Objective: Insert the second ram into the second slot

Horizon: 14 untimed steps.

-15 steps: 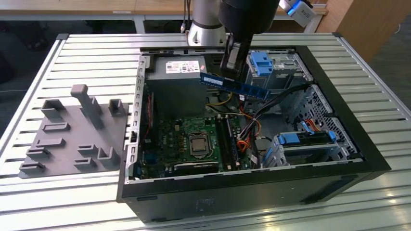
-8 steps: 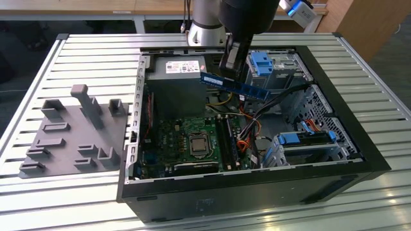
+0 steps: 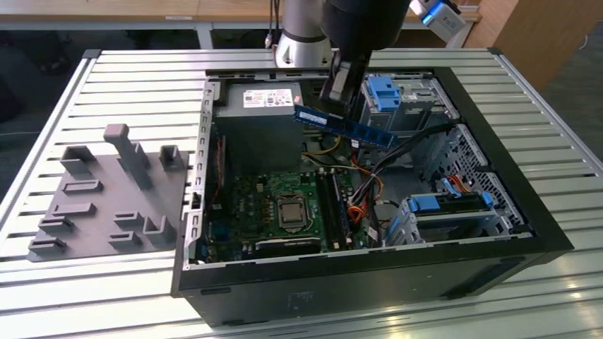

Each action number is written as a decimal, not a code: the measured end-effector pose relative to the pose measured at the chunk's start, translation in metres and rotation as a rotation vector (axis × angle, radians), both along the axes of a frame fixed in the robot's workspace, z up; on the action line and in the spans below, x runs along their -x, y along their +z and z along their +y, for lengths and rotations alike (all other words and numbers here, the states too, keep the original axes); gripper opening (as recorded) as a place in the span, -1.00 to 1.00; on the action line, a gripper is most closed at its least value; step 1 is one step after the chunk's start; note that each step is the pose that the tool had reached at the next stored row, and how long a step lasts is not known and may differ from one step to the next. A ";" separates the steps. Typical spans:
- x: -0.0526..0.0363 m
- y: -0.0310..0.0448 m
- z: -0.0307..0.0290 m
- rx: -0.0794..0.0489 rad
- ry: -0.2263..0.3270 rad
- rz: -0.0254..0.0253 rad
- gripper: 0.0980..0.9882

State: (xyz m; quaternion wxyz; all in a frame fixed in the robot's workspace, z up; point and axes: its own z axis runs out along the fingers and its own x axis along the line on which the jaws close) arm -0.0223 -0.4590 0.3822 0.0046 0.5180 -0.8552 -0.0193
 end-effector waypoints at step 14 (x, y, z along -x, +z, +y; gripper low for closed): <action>0.0000 0.0000 0.0000 0.000 -0.067 0.0000 -0.91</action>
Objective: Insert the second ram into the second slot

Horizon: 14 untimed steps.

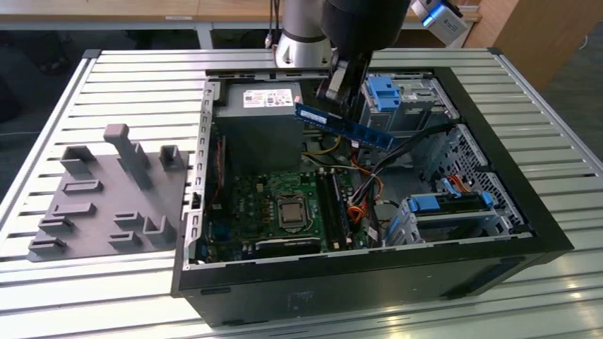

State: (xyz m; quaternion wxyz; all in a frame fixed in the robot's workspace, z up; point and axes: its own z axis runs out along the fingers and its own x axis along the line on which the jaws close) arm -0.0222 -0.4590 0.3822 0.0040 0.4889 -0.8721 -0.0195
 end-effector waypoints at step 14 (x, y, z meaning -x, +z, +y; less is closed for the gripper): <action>0.0000 0.0000 0.0000 0.000 -0.075 0.0000 -0.91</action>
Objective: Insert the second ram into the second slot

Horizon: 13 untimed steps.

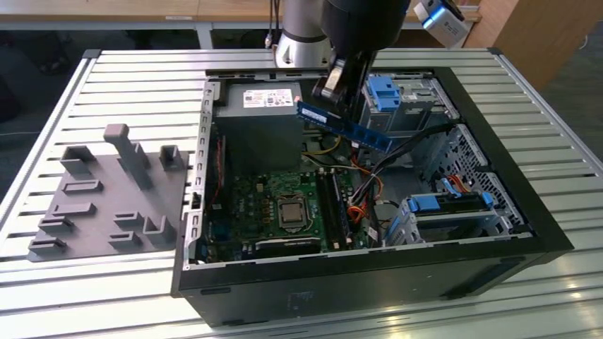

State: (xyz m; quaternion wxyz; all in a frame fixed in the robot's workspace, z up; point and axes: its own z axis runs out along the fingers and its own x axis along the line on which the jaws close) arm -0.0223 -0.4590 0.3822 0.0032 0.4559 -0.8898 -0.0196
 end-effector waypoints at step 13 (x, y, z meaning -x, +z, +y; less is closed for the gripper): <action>0.0000 0.0000 0.0000 0.000 -0.069 0.0000 -0.91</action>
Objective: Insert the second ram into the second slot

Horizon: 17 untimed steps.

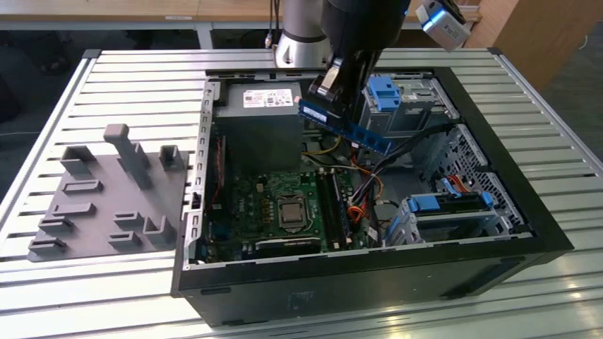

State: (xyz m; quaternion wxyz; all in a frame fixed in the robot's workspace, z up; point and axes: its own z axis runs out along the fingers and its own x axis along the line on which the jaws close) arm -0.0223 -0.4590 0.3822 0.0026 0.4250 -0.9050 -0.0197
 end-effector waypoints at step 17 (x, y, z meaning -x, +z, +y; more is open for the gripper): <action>0.0000 0.0000 0.0000 0.000 -0.065 0.0000 -0.91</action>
